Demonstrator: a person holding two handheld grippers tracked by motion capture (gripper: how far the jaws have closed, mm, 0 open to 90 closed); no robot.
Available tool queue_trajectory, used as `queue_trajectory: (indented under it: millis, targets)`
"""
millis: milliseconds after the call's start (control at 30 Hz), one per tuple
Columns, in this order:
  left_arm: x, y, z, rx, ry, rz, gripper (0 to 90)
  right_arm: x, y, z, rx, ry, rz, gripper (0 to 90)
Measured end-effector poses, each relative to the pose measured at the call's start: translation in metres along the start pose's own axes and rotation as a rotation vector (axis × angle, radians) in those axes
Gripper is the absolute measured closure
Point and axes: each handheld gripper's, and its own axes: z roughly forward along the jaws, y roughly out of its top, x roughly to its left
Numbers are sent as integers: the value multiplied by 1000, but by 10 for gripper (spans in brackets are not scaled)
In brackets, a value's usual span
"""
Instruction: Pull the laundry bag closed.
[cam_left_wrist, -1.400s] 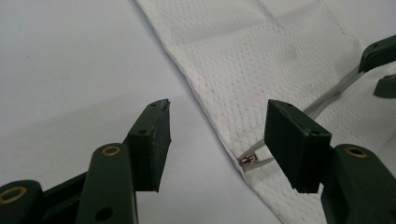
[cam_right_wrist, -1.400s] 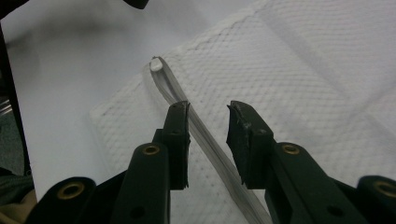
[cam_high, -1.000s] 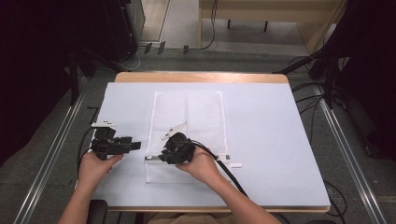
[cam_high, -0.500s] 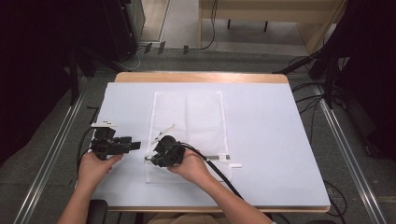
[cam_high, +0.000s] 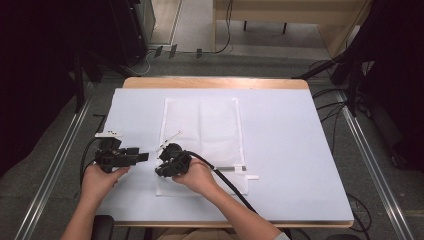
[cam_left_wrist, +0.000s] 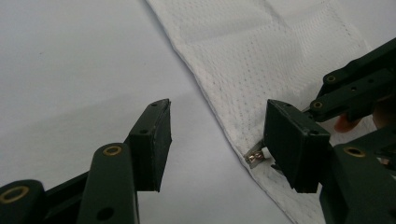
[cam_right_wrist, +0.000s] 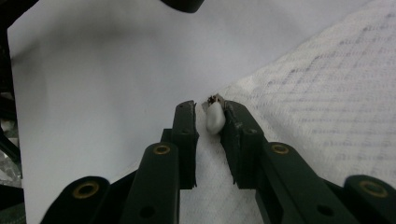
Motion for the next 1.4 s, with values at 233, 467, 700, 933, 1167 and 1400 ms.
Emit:
queue_trajectory:
  millis: [233,467,700,933,1167,1400]
  targets:
    - [2,-4,-3,2,12,2,432,-2,7,7,7,-9,0,853]
    - [-2,-7,-4,19,-29,25,466,-2,12,-9,-25,-19,-27,877]
    - [-7,-7,-2,35,-71,73,469,-2,16,-26,-70,-44,-56,878]
    - [-17,-7,7,101,-145,121,486,-1,18,-33,-93,-48,-72,878]
    - [-26,-6,23,196,-164,132,531,3,18,-37,-100,-15,-89,878]
    - [-26,-6,27,214,-175,156,671,5,17,-38,-93,25,-97,878]
